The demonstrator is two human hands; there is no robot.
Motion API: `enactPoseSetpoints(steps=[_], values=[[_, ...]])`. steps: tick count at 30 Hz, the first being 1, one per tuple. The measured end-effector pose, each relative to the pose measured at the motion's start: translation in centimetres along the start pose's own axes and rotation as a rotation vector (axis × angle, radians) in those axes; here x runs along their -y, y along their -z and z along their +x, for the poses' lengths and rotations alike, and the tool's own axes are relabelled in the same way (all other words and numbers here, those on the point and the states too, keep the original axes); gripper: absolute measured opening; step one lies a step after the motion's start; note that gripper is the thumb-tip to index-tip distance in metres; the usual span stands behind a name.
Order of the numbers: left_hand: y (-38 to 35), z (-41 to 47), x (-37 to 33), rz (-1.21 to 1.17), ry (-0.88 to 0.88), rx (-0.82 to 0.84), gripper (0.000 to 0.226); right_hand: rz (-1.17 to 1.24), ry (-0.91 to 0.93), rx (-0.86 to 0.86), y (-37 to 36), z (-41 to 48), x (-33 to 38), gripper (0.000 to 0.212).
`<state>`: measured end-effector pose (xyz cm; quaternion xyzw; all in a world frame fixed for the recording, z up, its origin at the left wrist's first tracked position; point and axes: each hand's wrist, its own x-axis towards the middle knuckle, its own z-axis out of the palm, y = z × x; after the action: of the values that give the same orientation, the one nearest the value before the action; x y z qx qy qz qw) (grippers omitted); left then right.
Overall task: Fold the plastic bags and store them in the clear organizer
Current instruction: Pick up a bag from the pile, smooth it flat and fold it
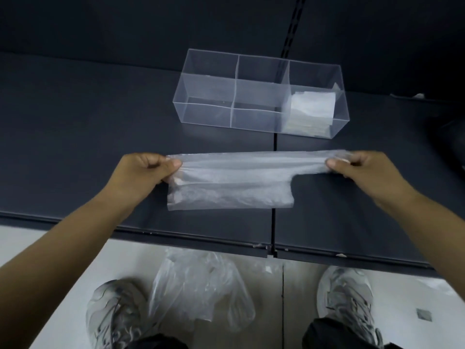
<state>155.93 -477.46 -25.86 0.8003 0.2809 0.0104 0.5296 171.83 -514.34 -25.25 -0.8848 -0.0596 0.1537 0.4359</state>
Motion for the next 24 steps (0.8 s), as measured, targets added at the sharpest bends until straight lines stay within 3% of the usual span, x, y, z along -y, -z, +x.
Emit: enactPoseSetpoints(steps=[3,7,9,11,13,14,16,18,19,21,22,24], values=[[-1.0,1.5,0.7,0.147,-0.008,-0.062,0.027,-0.109,-0.006,-0.093,-1.3,1.3,-0.6,0.022],[-1.9,1.5,0.2,0.331,-0.049,-0.142,0.027,-0.161,-0.001,-0.157,-1.9,1.9,-0.9,0.026],[-2.3,0.8,-0.3,0.526,-0.199,-0.304,0.017,-0.201,0.008,-0.168,-2.1,2.0,-1.0,0.026],[-3.5,-0.3,-1.1,0.625,-0.484,-0.387,0.018,-0.256,0.014,-0.183,-2.3,2.1,-1.0,0.029],[-5.6,-1.4,-1.5,0.644,-0.666,-0.236,0.030,-0.301,0.006,-0.195,-2.4,2.2,-0.9,0.031],[-6.7,-1.9,-1.5,0.675,-0.662,-0.118,0.038,-0.316,-0.006,-0.197,-2.5,2.2,-0.8,0.032],[-8.1,-2.2,-0.6,0.805,-0.547,0.062,0.056,-0.336,-0.036,-0.186,-2.5,1.9,-0.4,0.028],[-8.5,-2.1,0.9,0.985,-0.451,0.107,0.073,-0.372,-0.031,-0.246,-2.7,1.3,0.4,0.014],[-8.5,-2.0,1.4,1.036,-0.438,0.099,0.078,-0.417,0.020,-0.316,-3.0,0.9,1.1,0.010],[-8.5,-1.9,1.7,1.061,-0.441,0.074,0.081,-0.500,0.243,-0.421,-4.8,-0.4,2.9,0.028],[-8.6,-1.9,1.6,1.066,-0.443,0.072,0.082,-0.502,0.372,-0.389,-6.2,-1.2,4.2,0.034],[-8.6,-1.9,1.5,1.072,-0.436,0.072,0.083,-0.466,0.560,-0.100,-10.1,-2.7,6.4,0.040]])
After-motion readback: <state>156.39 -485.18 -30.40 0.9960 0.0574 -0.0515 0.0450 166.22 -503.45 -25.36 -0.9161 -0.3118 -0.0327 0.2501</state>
